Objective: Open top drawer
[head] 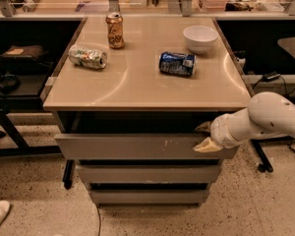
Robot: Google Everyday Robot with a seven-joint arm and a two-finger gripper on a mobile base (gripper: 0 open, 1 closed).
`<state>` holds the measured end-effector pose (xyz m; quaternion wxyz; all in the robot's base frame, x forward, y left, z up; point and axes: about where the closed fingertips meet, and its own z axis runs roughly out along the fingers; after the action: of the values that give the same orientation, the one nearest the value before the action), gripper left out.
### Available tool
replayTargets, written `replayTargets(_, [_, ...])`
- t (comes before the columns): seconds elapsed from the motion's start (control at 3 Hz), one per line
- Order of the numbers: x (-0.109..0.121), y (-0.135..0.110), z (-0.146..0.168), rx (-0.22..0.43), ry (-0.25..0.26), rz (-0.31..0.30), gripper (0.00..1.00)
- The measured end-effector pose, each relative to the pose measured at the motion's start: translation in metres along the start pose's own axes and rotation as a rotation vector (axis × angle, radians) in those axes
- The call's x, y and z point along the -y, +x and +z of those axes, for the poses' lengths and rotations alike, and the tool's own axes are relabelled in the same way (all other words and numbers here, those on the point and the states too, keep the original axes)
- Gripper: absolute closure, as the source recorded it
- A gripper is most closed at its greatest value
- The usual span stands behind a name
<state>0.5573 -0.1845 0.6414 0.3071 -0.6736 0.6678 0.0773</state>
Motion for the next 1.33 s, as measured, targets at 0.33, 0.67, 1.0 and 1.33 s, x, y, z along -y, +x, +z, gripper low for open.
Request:
replayTargets(0.33, [0.0007,-0.0012,-0.0019,0.000,0.000,0.000,0.88])
replayTargets(0.67, [0.0007,-0.0012,-0.0018,0.000,0.000,0.000,0.85])
replayTargets(1.0, [0.0007,-0.0012,-0.0018,0.000,0.000,0.000,0.63])
replayTargets(1.33, [-0.0031,0.0017,-0.0003,0.020,-0.033,0.004,0.39])
